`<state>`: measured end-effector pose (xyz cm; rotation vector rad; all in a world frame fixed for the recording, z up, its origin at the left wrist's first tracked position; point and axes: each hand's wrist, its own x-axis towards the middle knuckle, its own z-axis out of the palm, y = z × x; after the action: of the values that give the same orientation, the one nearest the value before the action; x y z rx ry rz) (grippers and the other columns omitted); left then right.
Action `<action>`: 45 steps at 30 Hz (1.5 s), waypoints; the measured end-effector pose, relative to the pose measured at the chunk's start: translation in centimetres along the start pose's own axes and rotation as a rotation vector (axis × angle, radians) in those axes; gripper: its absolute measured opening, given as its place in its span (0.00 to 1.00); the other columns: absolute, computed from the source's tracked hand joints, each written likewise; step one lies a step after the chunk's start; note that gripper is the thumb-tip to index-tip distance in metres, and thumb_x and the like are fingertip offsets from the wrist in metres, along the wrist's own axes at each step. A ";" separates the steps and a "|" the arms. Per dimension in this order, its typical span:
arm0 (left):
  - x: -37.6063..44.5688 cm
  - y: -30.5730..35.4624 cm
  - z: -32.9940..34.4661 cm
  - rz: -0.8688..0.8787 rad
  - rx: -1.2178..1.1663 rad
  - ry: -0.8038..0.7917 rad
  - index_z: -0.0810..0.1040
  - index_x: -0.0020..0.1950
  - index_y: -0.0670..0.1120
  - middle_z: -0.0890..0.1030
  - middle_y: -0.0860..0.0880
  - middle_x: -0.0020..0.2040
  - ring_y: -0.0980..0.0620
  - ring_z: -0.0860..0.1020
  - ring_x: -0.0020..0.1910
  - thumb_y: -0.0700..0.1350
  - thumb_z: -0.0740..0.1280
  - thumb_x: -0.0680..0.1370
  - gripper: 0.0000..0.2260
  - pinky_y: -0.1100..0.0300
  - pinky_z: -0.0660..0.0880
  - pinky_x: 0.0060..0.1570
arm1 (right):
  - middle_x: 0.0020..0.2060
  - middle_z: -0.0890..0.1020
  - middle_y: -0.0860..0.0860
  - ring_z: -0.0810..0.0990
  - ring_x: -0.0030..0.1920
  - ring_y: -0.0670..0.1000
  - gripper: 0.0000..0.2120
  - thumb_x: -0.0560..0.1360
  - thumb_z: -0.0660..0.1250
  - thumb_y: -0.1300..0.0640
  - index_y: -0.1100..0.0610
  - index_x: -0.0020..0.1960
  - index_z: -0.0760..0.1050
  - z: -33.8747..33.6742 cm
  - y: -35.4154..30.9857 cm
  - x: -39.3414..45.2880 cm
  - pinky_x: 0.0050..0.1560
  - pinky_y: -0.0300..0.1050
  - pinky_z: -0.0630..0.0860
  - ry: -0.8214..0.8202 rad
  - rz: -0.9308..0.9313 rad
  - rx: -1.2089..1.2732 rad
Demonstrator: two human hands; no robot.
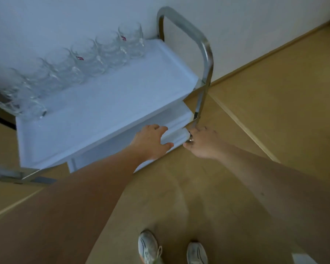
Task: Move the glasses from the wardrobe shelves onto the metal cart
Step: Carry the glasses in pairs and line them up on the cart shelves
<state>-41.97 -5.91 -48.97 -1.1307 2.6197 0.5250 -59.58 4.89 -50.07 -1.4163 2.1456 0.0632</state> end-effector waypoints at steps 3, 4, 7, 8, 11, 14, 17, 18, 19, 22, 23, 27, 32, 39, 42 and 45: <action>-3.4 4.8 -6.4 -0.006 -0.052 0.067 0.63 0.80 0.51 0.66 0.47 0.78 0.44 0.63 0.77 0.63 0.64 0.80 0.32 0.46 0.65 0.73 | 0.80 0.58 0.58 0.56 0.79 0.62 0.35 0.82 0.57 0.39 0.52 0.82 0.51 -6.7 0.1 -5.3 0.76 0.60 0.59 0.056 -0.001 0.069; -4.6 6.7 -8.7 0.001 -0.059 0.092 0.62 0.80 0.51 0.66 0.46 0.78 0.43 0.63 0.77 0.62 0.64 0.80 0.32 0.46 0.65 0.73 | 0.80 0.58 0.58 0.55 0.79 0.62 0.35 0.82 0.58 0.39 0.52 0.82 0.51 -8.9 0.3 -7.4 0.76 0.60 0.58 0.090 -0.005 0.077; -7.8 11.8 -14.4 0.050 -0.042 0.139 0.62 0.80 0.51 0.66 0.46 0.78 0.43 0.63 0.76 0.61 0.64 0.80 0.32 0.46 0.65 0.73 | 0.80 0.59 0.57 0.56 0.79 0.61 0.36 0.81 0.60 0.39 0.53 0.82 0.52 -14.4 1.2 -12.8 0.77 0.59 0.59 0.173 -0.003 0.128; -8.5 13.3 -16.3 0.072 -0.034 0.168 0.62 0.80 0.51 0.66 0.46 0.78 0.44 0.63 0.76 0.61 0.64 0.80 0.31 0.46 0.66 0.72 | 0.80 0.59 0.56 0.56 0.79 0.60 0.36 0.80 0.61 0.39 0.53 0.82 0.53 -16.0 1.6 -14.3 0.77 0.59 0.59 0.199 0.000 0.144; -9.6 17.6 -21.2 0.133 0.025 0.247 0.62 0.80 0.51 0.65 0.46 0.78 0.44 0.61 0.77 0.61 0.63 0.80 0.31 0.45 0.65 0.73 | 0.78 0.61 0.56 0.59 0.78 0.59 0.36 0.80 0.61 0.39 0.54 0.81 0.55 -20.7 3.4 -18.0 0.75 0.57 0.61 0.307 0.002 0.132; -9.3 22.1 -25.2 0.213 0.103 0.316 0.62 0.80 0.51 0.65 0.45 0.78 0.43 0.61 0.77 0.62 0.62 0.80 0.31 0.43 0.64 0.73 | 0.79 0.60 0.56 0.59 0.78 0.60 0.37 0.80 0.61 0.38 0.53 0.81 0.53 -24.7 5.9 -20.9 0.75 0.57 0.62 0.417 0.031 0.105; -8.7 27.2 -28.2 0.308 0.172 0.371 0.61 0.80 0.51 0.64 0.45 0.79 0.42 0.60 0.77 0.62 0.62 0.80 0.31 0.43 0.63 0.73 | 0.79 0.59 0.56 0.58 0.78 0.60 0.38 0.79 0.61 0.38 0.53 0.82 0.52 -28.1 8.9 -23.6 0.75 0.59 0.63 0.490 0.064 0.095; -8.4 28.9 -29.0 0.340 0.210 0.389 0.61 0.80 0.51 0.64 0.45 0.79 0.42 0.60 0.78 0.62 0.62 0.80 0.31 0.42 0.63 0.73 | 0.79 0.59 0.57 0.58 0.78 0.60 0.38 0.79 0.61 0.37 0.53 0.82 0.52 -29.1 9.9 -24.3 0.75 0.59 0.63 0.512 0.077 0.094; -8.0 30.5 -29.8 0.373 0.247 0.404 0.60 0.80 0.52 0.63 0.45 0.79 0.42 0.60 0.78 0.63 0.61 0.80 0.31 0.42 0.63 0.73 | 0.80 0.58 0.57 0.57 0.79 0.60 0.39 0.79 0.61 0.37 0.53 0.82 0.52 -30.1 10.9 -25.0 0.75 0.59 0.62 0.533 0.092 0.096; -6.2 35.2 -31.8 0.477 0.290 0.434 0.60 0.81 0.52 0.62 0.46 0.80 0.43 0.59 0.78 0.63 0.61 0.80 0.32 0.42 0.63 0.73 | 0.81 0.55 0.57 0.55 0.80 0.60 0.40 0.79 0.62 0.37 0.53 0.82 0.51 -32.6 14.1 -26.4 0.77 0.58 0.59 0.587 0.147 0.111; -5.4 36.8 -32.3 0.508 0.286 0.437 0.59 0.81 0.52 0.62 0.46 0.80 0.43 0.59 0.78 0.63 0.61 0.80 0.32 0.42 0.63 0.73 | 0.81 0.55 0.58 0.55 0.80 0.60 0.40 0.79 0.62 0.37 0.53 0.82 0.50 -33.4 15.2 -26.7 0.77 0.58 0.59 0.601 0.166 0.113; -1.9 42.5 -33.2 0.638 0.292 0.440 0.59 0.81 0.52 0.63 0.46 0.79 0.43 0.59 0.78 0.62 0.62 0.80 0.31 0.43 0.63 0.73 | 0.81 0.55 0.57 0.55 0.80 0.59 0.40 0.79 0.63 0.37 0.52 0.82 0.51 -35.7 20.3 -27.2 0.77 0.57 0.59 0.644 0.264 0.123; 4.8 49.6 -34.0 0.772 0.287 0.439 0.57 0.81 0.52 0.62 0.46 0.79 0.43 0.59 0.78 0.61 0.62 0.80 0.32 0.43 0.64 0.73 | 0.79 0.59 0.58 0.58 0.78 0.60 0.39 0.79 0.64 0.38 0.53 0.82 0.52 -38.9 27.2 -26.8 0.76 0.57 0.61 0.679 0.416 0.105; 14.4 60.8 -35.3 0.972 0.217 0.395 0.60 0.80 0.52 0.63 0.45 0.79 0.44 0.60 0.77 0.62 0.63 0.80 0.32 0.44 0.64 0.72 | 0.79 0.60 0.57 0.59 0.78 0.60 0.39 0.78 0.65 0.38 0.52 0.81 0.54 -44.7 37.0 -25.6 0.76 0.56 0.61 0.704 0.646 0.095; 18.2 65.3 -35.7 1.047 0.205 0.378 0.61 0.80 0.52 0.64 0.46 0.78 0.44 0.60 0.77 0.62 0.64 0.79 0.31 0.44 0.65 0.72 | 0.79 0.60 0.57 0.59 0.78 0.60 0.38 0.78 0.65 0.38 0.52 0.81 0.55 -46.6 40.6 -24.8 0.75 0.57 0.63 0.718 0.715 0.096; 21.5 69.1 -35.7 1.108 0.206 0.348 0.61 0.80 0.52 0.64 0.46 0.78 0.43 0.61 0.76 0.63 0.63 0.80 0.32 0.46 0.65 0.72 | 0.77 0.63 0.57 0.62 0.76 0.59 0.37 0.78 0.65 0.38 0.53 0.80 0.57 -47.5 44.3 -24.1 0.74 0.56 0.64 0.728 0.768 0.108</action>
<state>-110.01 9.26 -8.34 0.4343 3.3150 0.2062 -111.01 28.53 -10.23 -0.4954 3.1197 -0.3225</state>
